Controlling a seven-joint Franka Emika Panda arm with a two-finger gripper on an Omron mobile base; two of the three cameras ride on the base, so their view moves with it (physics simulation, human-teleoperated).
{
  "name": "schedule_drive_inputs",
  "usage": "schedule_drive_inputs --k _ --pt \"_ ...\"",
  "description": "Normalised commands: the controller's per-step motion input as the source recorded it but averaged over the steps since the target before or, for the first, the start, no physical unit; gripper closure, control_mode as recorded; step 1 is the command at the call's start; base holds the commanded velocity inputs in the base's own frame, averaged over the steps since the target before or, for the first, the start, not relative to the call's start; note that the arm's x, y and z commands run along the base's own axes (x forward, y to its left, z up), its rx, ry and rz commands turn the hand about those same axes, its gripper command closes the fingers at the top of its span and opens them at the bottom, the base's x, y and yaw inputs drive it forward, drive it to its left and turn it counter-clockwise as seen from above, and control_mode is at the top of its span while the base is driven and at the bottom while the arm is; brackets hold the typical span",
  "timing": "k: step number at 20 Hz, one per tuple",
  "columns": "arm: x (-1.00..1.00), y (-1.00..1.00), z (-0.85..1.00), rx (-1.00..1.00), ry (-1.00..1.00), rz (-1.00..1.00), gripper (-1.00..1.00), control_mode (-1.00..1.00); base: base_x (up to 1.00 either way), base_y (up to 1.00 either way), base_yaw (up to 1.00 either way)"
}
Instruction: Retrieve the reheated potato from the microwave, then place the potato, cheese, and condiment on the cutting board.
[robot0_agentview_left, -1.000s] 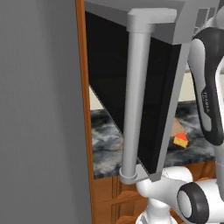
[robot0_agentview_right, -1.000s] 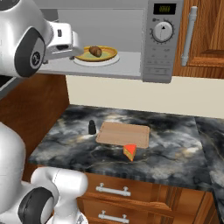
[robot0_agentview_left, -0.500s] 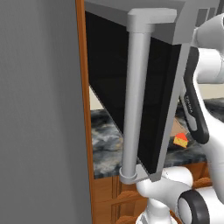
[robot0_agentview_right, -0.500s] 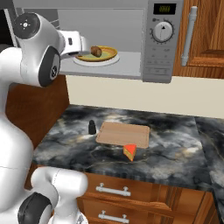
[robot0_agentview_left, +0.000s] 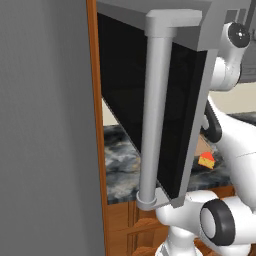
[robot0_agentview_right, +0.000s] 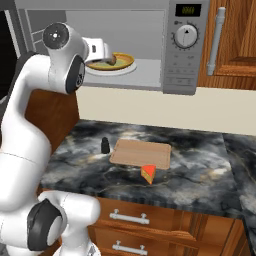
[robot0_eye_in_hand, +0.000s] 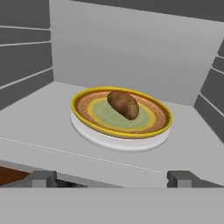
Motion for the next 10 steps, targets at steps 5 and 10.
schedule_drive_inputs --k 5,10 --pt "0.54 -0.04 0.01 0.02 0.05 0.00 -1.00 -1.00 0.00 0.00 0.00" --pt "0.49 -0.09 0.00 0.05 0.07 0.00 -1.00 -1.00 0.00 0.00 0.00"
